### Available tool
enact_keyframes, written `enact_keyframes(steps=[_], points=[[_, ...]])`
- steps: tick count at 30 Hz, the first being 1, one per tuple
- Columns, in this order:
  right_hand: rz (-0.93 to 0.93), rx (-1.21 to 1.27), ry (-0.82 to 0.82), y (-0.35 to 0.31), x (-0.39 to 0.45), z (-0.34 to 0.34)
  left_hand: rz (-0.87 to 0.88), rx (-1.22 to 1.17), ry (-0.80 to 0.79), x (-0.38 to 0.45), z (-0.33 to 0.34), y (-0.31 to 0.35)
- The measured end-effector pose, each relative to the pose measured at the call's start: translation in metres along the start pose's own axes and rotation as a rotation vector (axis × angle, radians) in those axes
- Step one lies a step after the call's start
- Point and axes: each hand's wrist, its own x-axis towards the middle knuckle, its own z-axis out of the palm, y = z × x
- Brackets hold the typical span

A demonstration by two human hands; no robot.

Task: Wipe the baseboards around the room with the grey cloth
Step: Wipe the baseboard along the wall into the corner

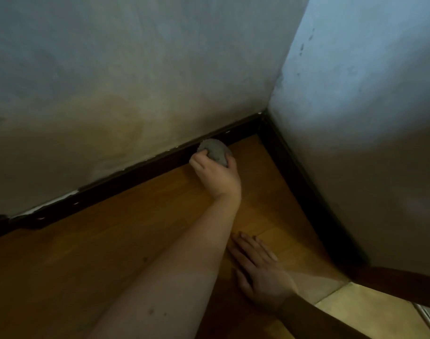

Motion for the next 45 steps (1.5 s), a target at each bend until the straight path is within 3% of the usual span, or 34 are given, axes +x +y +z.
enact_keyframes(steps=[7, 10, 13, 22, 32, 45], points=[[-0.016, 0.025, 0.031, 0.001, -0.002, -0.001, 0.205, 0.049, -0.319, -0.003, 0.017, 0.024], [-0.016, 0.034, 0.046, 0.001, -0.003, -0.002, 0.334, 0.090, -0.384, 0.002, 0.023, 0.047], [-0.017, 0.030, 0.071, 0.001, -0.002, -0.001, 0.391, 0.141, -0.371, 0.012, 0.035, 0.070], [-0.025, 0.040, 0.090, 0.006, -0.002, 0.000, 0.318, 0.260, -0.381, 0.017, 0.049, 0.076], [0.000, 0.037, 0.032, 0.010, -0.008, -0.006, 0.330, 0.287, -0.270, 0.033, -0.034, 0.029], [0.006, 0.001, 0.029, 0.007, -0.004, -0.008, 0.215, 0.285, -0.121, 0.062, -0.155, -0.047]])
